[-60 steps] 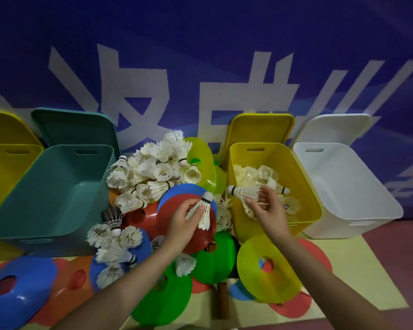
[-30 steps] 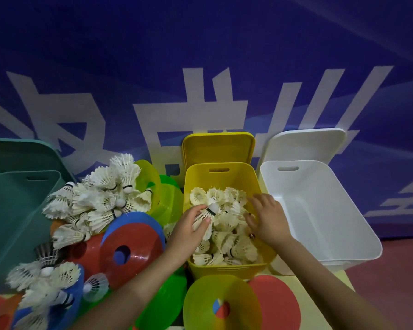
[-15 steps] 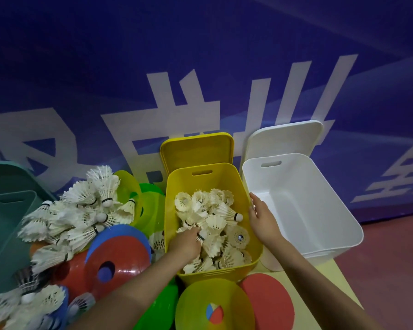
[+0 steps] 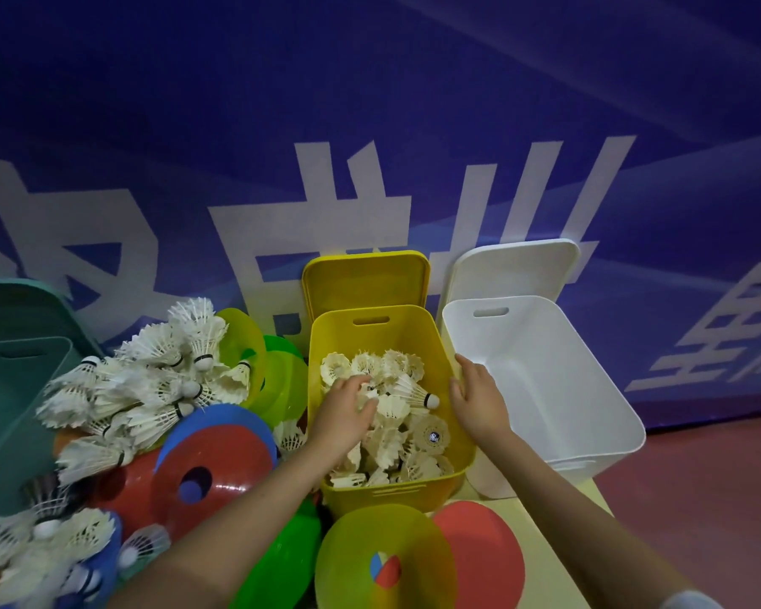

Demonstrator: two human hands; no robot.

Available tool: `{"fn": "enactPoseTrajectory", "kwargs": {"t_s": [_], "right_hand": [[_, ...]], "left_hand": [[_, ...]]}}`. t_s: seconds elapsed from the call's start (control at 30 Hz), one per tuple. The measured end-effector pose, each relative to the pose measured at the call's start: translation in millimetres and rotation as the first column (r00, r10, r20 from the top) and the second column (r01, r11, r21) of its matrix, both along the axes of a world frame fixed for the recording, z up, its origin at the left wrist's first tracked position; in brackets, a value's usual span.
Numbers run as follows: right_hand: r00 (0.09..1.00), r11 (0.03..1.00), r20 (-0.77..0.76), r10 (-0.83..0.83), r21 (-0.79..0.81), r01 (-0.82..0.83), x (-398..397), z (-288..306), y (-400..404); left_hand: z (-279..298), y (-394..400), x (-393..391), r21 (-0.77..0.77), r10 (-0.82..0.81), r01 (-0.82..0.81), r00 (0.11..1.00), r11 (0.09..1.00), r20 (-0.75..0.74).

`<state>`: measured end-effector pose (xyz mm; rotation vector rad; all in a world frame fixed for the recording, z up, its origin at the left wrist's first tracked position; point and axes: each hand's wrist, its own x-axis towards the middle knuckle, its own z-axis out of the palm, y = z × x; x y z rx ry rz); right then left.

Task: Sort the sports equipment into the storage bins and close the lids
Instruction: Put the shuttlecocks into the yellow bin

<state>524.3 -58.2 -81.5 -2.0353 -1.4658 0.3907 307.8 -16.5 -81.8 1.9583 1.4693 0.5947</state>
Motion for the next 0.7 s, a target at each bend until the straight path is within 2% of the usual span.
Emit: {"fn": "enactPoseTrajectory", "kwargs": {"t_s": [0.1,0.17,0.4,0.53,0.7], "right_hand": [[0.996,0.993,0.076,0.05,0.105,-0.058,-13,12,-3],[0.989,0.977,0.07,0.131,0.157,-0.141,-32,23,-3],[0.884,0.863,-0.021,0.467,0.228,-0.45,-147,36,-4],[0.812,0.802,-0.029,0.583,0.178,-0.57,-210,25,-7],[0.769,0.771,-0.06,0.637,0.053,-0.635,-286,-5,-19]], "left_hand": [[27,-7,-21,0.052,0.021,-0.033,0.979,0.998,0.205],[40,-12,-44,0.064,0.055,-0.078,0.953,0.995,0.298],[31,-43,-159,0.076,0.158,-0.214,0.878,0.974,0.451],[11,-58,-226,-0.035,0.262,-0.269,0.89,0.963,0.372],[-12,-83,-311,-0.024,0.269,-0.269,0.943,0.963,0.198]]}}
